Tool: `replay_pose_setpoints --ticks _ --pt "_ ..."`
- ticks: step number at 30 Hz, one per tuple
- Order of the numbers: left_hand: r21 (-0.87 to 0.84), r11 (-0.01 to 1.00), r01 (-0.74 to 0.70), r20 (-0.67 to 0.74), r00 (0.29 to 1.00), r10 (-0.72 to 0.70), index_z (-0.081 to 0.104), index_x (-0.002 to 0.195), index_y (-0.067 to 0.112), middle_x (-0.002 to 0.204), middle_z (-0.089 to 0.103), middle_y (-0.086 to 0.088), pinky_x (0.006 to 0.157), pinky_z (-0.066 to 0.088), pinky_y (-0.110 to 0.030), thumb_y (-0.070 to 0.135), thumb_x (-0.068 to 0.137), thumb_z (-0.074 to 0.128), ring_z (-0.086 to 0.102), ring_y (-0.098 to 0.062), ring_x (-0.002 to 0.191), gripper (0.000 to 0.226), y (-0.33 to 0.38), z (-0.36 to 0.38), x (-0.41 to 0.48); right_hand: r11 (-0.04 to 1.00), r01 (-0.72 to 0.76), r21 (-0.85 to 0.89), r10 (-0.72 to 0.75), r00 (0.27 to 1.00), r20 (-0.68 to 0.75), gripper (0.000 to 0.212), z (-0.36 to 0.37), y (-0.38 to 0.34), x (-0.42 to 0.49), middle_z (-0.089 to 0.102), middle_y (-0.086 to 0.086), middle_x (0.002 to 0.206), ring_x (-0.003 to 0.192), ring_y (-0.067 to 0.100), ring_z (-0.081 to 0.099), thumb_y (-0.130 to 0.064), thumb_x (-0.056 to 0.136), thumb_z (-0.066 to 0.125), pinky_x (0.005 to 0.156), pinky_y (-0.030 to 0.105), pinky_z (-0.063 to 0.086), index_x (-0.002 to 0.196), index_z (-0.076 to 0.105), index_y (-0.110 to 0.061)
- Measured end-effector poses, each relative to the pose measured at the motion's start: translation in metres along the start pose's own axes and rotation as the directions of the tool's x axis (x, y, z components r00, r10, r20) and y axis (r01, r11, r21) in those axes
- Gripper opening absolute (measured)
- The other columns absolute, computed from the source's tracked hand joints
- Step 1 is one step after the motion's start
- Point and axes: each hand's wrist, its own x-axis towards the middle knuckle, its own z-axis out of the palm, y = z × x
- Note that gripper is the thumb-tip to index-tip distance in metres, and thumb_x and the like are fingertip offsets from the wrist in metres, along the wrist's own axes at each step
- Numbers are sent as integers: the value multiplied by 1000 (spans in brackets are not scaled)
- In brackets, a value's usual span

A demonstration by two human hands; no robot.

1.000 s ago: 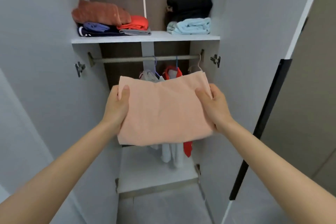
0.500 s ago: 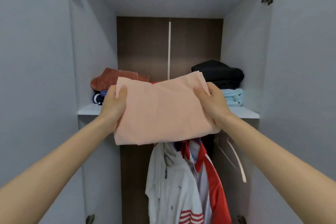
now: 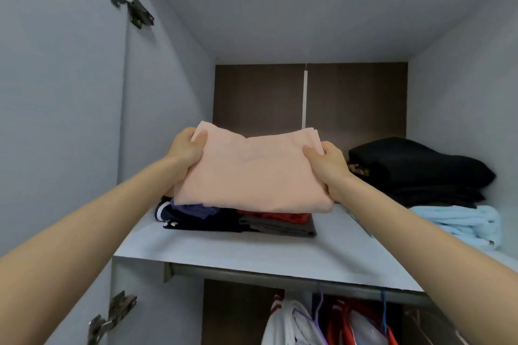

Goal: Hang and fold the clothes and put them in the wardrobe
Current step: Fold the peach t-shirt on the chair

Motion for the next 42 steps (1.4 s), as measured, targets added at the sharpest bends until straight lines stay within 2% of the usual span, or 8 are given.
replay_pose_setpoints --ticks 7,12,15,18,21,24,28,42 --pt "290 955 -63 27 998 57 59 122 10 119 63 -16 92 46 -40 28 100 42 57 -36 107 33 -40 2 123 989 -70 127 71 997 -8 16 91 14 81 57 8 100 91 26 56 -24 97 44 76 34 45 104 50 -12" --pt "801 575 -167 51 976 211 51 120 6 119 59 -19 83 44 -40 31 101 37 56 -38 111 34 -77 19 156 986 -159 40 157 986 46 24 138 37 111 53 10 106 91 24 52 -23 100 38 71 30 41 115 48 -7" --pt "889 416 -193 113 971 209 42 127 8 128 49 -14 90 43 -39 25 99 44 51 -31 118 32 -94 30 158 955 -183 -233 203 977 64 42 150 44 118 47 17 129 116 32 48 -23 101 38 89 33 40 136 34 2" --pt "838 471 -275 154 948 280 53 124 18 125 55 -8 92 36 -34 21 99 41 51 -26 116 28 -96 40 161 827 -18 -562 39 999 26 55 153 34 115 27 14 149 136 34 24 -31 99 41 107 44 27 143 23 -5" --pt "660 672 -337 289 939 187 64 111 14 119 63 -11 91 42 -35 30 100 36 55 -30 110 33 -92 50 159 687 177 -704 -133 984 118 76 164 23 104 -3 11 160 145 33 -1 -41 96 41 114 53 9 151 -1 -10" --pt "648 683 -337 388 918 84 62 122 17 129 59 -8 101 40 -41 39 101 27 52 -29 119 46 -96 59 150 578 302 -758 -142 952 270 68 178 26 103 -22 8 158 145 33 -20 -45 99 28 115 55 -8 154 -5 -21" --pt "661 689 -297 428 903 -21 48 139 23 145 46 -6 107 29 -34 39 103 18 40 -25 133 50 -113 60 151 645 303 -702 50 899 434 54 194 37 112 4 2 162 148 28 2 -50 100 13 115 52 -3 152 14 -36" --pt "582 783 -221 337 941 15 60 123 27 134 57 -5 104 39 -38 34 100 31 49 -29 123 38 -115 62 143 701 287 -652 -86 943 322 44 182 46 108 53 5 139 125 30 48 -38 100 26 103 41 37 134 52 -27"
